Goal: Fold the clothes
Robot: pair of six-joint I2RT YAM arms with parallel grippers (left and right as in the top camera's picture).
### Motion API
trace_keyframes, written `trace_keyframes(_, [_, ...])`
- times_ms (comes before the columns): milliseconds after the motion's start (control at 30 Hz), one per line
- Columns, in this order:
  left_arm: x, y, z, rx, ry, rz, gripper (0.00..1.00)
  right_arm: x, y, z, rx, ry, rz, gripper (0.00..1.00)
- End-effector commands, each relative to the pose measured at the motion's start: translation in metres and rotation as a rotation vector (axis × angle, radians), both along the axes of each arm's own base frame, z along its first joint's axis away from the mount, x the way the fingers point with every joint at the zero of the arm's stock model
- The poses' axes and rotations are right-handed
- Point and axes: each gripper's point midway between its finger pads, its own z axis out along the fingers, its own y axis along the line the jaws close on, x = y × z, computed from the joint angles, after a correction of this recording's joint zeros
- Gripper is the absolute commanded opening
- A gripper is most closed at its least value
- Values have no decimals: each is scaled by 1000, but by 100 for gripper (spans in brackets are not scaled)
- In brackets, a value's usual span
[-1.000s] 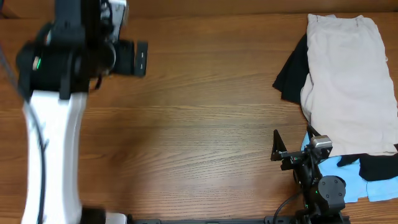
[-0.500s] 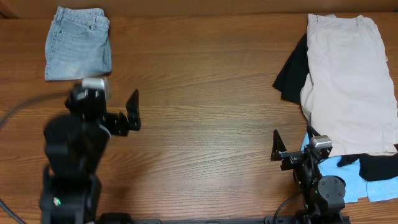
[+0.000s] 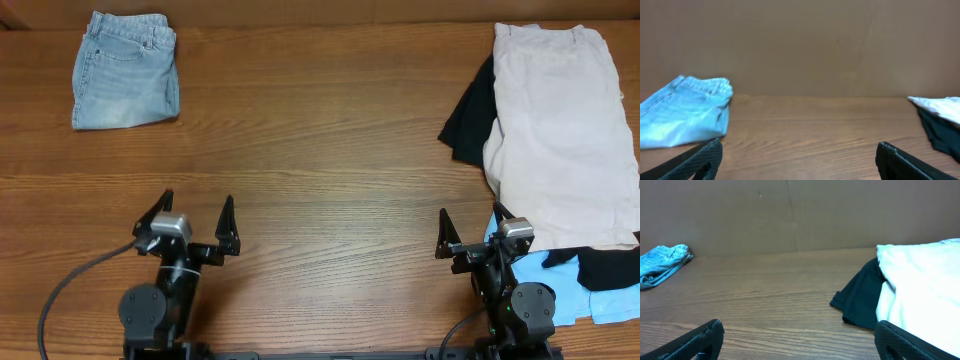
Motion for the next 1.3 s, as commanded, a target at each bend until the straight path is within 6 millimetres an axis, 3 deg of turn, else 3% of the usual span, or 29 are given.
trace_keyframes(0, [-4,9,-11,-13,-23,39,100,0,-3,3,1,-14,-14,100])
trace_keyframes(233, [-9,17,-30,-10,-42,87,100,0,-3,3,1,-14,-14,100])
trace_keyframes(467, [-8,16,-62,-18,71,79,100,0,-3,3,1,-14,-14,100])
trace_keyframes(1267, [-8,17,-63,-24,76,84,100,0,-3,3,1,-14,-14,100])
